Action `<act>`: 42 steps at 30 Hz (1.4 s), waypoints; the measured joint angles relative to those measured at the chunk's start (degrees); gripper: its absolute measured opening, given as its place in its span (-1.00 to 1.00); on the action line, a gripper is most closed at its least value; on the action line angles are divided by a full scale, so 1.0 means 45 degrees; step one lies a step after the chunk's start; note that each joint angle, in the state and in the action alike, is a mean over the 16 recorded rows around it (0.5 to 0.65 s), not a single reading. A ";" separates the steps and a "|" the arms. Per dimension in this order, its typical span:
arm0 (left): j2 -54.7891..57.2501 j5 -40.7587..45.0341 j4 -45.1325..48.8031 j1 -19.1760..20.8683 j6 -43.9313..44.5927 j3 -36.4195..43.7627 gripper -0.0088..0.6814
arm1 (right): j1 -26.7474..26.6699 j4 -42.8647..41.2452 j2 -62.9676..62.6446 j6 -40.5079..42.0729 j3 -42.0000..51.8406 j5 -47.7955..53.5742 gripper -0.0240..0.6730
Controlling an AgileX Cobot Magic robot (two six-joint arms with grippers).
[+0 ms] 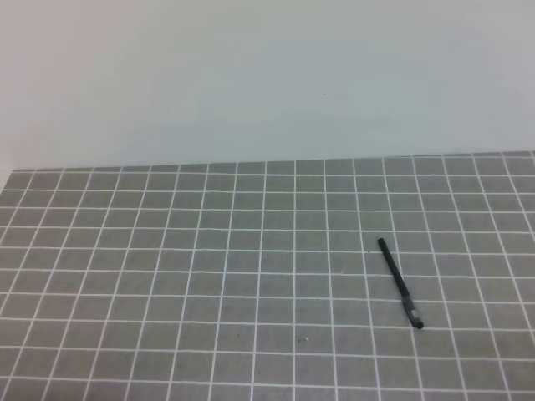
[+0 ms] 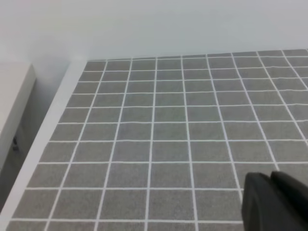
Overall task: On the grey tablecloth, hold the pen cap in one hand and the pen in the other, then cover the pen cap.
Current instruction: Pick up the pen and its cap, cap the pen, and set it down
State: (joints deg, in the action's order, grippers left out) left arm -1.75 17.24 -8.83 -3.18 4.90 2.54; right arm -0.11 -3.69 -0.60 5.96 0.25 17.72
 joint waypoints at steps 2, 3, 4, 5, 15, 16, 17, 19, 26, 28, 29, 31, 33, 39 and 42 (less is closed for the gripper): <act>0.0000 0.0000 0.0000 0.0037 0.0000 0.0000 -0.98 | 0.0000 0.0000 0.0000 0.0000 0.0000 0.0000 -0.94; 0.0000 0.0000 0.0000 0.0056 0.0000 0.0000 -0.98 | 0.0000 0.0000 0.0000 0.0000 0.0000 0.0000 -0.94; 0.0000 0.0000 0.0000 0.0073 0.0000 0.0000 -0.98 | 0.0000 0.0000 0.0000 0.0000 0.0000 0.0000 -0.94; 0.0000 0.0000 0.0000 0.0088 0.0000 0.0000 -0.98 | 0.0000 0.0000 0.0000 0.0000 0.0000 0.0000 -0.94; 0.0014 0.0000 0.0000 0.0113 0.0000 0.0000 -0.98 | 0.0000 0.0000 0.0002 0.0000 0.0000 0.0000 -0.94; 0.0016 0.0000 0.0000 0.0113 0.0000 0.0000 -0.98 | 0.0000 0.0000 0.0003 0.0000 0.0000 0.0000 -0.94; 0.0018 0.0000 0.0000 0.0113 0.0000 0.0000 -0.98 | 0.0000 0.0000 0.0003 0.0000 0.0000 0.0000 -0.94; 0.0021 0.0000 0.0000 0.0113 0.0000 0.0000 -0.98 | 0.0000 0.0007 0.0004 0.0000 0.0000 0.0000 -0.94; 0.0026 0.0000 0.0000 0.0113 0.0000 0.0000 -0.98 | 0.0000 0.0263 0.0006 0.0000 0.0000 -0.0006 -0.94; 0.0026 0.0000 0.0000 0.0113 0.0000 0.0000 -0.98 | 0.0000 0.0365 0.0006 0.0000 0.0000 -0.0010 -0.94; 0.0026 0.0000 0.0000 0.0113 0.0000 0.0000 -0.98 | 0.0000 0.0417 0.0006 0.0000 0.0000 -0.0013 -0.94; 0.0026 0.0000 0.0000 0.0113 0.0000 0.0000 -0.98 | 0.0000 0.0519 0.0006 0.0000 0.0000 -0.0018 -0.94; 0.0027 0.0000 0.0000 0.0113 0.0000 0.0000 -0.98 | 0.0000 0.0622 0.0006 0.0000 0.0000 -0.0024 -0.94; 0.0036 0.0000 0.0000 0.0113 0.0000 0.0000 -0.98 | 0.0000 0.0820 0.0006 0.0000 0.0000 -0.0039 -0.94; 0.0040 0.0000 0.0000 0.0113 0.0000 0.0000 -0.98 | 0.0000 0.0820 0.0006 0.0000 0.0000 -0.0044 -0.94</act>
State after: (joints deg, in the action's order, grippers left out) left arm -1.57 17.24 -8.83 -2.67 4.90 2.54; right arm -0.11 0.00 -0.57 5.96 0.25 17.52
